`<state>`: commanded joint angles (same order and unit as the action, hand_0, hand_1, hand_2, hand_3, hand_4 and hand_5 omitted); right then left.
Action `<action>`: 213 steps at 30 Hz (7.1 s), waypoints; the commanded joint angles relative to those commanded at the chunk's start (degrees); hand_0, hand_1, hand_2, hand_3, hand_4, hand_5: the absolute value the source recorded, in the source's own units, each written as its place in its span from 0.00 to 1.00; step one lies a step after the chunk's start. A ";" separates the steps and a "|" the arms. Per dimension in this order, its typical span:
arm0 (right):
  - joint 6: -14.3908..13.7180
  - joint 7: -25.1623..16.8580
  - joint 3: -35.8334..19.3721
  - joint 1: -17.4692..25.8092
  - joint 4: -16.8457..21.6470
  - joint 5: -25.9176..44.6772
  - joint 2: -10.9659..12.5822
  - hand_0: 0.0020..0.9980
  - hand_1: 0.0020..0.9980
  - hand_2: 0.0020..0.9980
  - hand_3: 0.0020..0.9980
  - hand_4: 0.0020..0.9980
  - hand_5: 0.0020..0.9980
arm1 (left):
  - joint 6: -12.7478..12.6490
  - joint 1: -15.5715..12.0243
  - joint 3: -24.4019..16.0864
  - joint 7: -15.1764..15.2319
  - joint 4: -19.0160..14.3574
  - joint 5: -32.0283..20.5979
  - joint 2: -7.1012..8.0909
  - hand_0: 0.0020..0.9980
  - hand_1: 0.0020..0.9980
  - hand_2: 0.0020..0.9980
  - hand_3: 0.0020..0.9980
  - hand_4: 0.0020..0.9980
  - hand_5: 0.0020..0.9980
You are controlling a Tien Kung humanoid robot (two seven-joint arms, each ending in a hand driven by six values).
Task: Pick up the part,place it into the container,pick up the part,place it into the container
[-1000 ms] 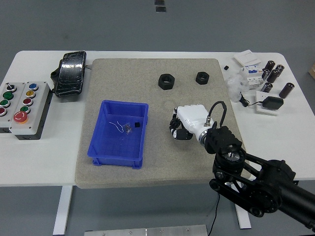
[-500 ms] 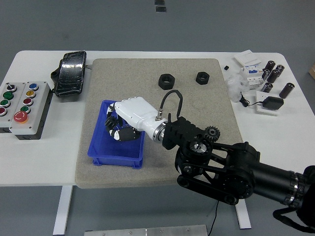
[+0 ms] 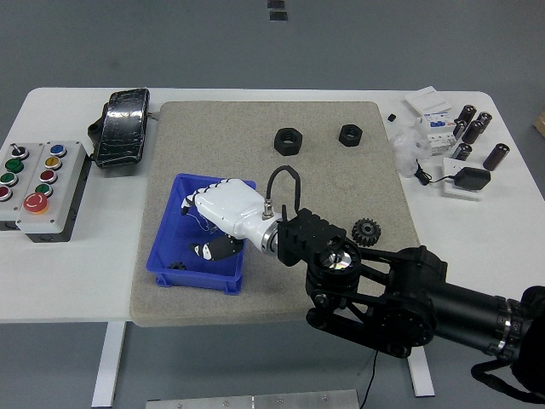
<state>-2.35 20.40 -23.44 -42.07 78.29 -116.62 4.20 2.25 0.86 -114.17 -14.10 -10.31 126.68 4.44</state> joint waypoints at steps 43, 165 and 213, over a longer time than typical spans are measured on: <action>24.96 16.58 -30.29 24.69 9.20 -9.60 12.49 0.44 0.68 0.77 0.76 0.72 0.41 | -0.23 -0.43 -0.15 0.25 0.00 -0.37 -0.38 0.62 0.56 0.54 0.63 0.70 0.29; 15.71 16.58 -21.46 16.55 1.34 -13.38 12.83 0.18 0.38 0.29 0.65 0.26 0.16 | -0.10 -0.27 0.60 0.68 0.00 -0.92 -0.55 0.62 0.56 0.55 0.63 0.70 0.32; 7.30 5.40 2.45 -2.03 3.04 0.04 2.39 0.55 0.77 0.81 0.70 0.75 0.36 | 0.27 0.16 0.80 0.51 0.00 -0.44 -0.28 0.62 0.56 0.55 0.63 0.72 0.37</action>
<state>4.95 25.80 -20.99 -44.10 81.33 -116.59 6.59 2.52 1.02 -113.37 -13.59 -10.31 126.24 4.16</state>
